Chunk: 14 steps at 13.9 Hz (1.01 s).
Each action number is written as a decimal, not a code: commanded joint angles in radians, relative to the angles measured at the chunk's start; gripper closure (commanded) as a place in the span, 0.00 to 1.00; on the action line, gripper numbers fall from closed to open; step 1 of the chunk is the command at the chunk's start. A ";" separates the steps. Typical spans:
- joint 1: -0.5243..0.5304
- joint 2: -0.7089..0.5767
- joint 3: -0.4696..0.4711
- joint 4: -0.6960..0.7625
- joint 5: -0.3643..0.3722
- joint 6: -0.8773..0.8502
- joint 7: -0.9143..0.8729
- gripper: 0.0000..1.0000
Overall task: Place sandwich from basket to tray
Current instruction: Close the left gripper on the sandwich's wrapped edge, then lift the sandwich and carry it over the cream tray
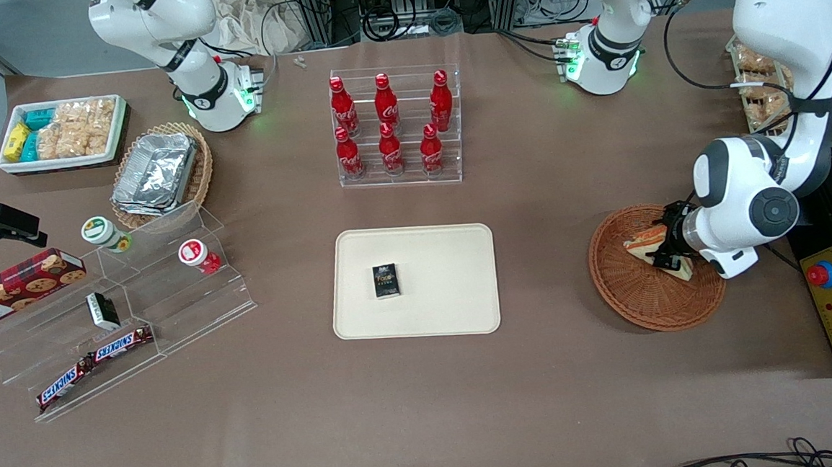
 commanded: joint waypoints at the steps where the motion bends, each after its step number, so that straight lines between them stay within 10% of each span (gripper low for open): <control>1: -0.002 -0.003 -0.002 0.019 0.015 -0.009 -0.025 1.00; 9: -0.032 0.021 -0.189 0.535 -0.005 -0.630 0.098 1.00; 14: -0.104 0.167 -0.437 0.649 -0.003 -0.625 0.412 1.00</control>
